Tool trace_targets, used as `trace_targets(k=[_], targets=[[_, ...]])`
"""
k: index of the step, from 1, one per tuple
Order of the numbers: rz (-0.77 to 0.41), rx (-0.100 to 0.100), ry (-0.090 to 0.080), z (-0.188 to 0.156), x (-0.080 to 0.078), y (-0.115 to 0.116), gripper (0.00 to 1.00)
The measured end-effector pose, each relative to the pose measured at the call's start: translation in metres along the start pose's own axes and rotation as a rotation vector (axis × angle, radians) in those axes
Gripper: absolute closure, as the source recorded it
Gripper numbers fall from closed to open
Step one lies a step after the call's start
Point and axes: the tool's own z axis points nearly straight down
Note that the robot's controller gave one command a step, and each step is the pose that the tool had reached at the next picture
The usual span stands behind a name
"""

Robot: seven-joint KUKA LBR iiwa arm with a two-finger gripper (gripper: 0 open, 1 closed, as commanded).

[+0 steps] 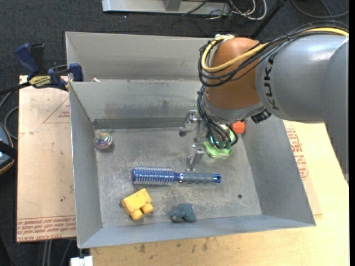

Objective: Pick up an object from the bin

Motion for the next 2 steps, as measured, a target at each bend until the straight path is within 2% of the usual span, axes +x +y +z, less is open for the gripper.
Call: trace_targets(k=[1, 2], targets=[[-0.108, -0.002, -0.017, 0.076, 0.0476, -0.0169, 0.0], [-0.109, -0.001, -0.014, 0.0743, 0.0473, -0.0171, 1.0]])
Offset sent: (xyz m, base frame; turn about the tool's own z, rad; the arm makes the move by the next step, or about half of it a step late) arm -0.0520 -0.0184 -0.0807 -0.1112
